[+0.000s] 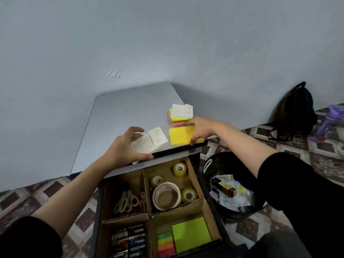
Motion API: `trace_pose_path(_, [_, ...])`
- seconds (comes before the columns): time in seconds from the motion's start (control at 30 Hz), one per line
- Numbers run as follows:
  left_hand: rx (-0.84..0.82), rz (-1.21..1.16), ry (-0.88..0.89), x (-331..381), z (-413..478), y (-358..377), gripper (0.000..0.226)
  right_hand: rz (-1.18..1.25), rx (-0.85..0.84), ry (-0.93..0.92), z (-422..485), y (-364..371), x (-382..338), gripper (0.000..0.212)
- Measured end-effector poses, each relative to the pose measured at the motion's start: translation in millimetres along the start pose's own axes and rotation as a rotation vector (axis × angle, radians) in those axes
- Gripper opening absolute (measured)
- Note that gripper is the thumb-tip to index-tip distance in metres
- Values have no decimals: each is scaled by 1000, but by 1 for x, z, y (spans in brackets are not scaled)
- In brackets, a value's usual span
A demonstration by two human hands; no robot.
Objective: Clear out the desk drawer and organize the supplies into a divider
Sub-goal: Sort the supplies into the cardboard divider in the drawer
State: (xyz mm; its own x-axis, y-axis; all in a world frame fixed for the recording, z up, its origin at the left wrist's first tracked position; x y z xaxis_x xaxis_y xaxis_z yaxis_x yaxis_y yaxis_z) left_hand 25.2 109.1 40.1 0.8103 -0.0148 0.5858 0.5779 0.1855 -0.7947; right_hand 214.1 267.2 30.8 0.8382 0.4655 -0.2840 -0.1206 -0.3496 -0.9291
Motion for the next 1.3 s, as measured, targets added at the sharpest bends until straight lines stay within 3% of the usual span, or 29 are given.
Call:
trace_pose_path(0.37, [-37,-44,-39,1,-51,0,79,-158,109,-6,-23,10,-21,58])
trace_pose_path(0.5, [-105,-95,-16,11,-70,11,77,-187,220,-12,-38,14,-23,57])
trace_pose_path(0.67, [-401,-189,-6,18,-110,64,63,-8,283,7,-76,27,-15,68])
trace_pose_path(0.8, [-612,-135,-1,17,-129,120,50,107,151,-36,-100,60,-13,78])
trace_pose_path(0.97, [-567,-129,-17,4,-132,158,48,359,25,3,-112,104,7,78])
trace_pose_path(1.3, [-452,-29,-136,-8,-121,199,40,533,-31,24,-107,126,27,66])
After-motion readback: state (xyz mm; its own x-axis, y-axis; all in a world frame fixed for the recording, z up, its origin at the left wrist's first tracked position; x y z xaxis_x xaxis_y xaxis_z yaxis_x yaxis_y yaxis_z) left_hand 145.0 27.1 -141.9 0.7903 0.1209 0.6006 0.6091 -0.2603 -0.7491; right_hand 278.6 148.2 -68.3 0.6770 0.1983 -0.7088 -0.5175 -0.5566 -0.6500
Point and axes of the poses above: each hand's wrist, its own z-axis towards the middle knuckle, its own y-axis out of the palm, x = y × z, the point moved 4 cm from there along z, towards the middle knuckle, and after that the axes turned 7 degrees about y, right-handed, at the moved point
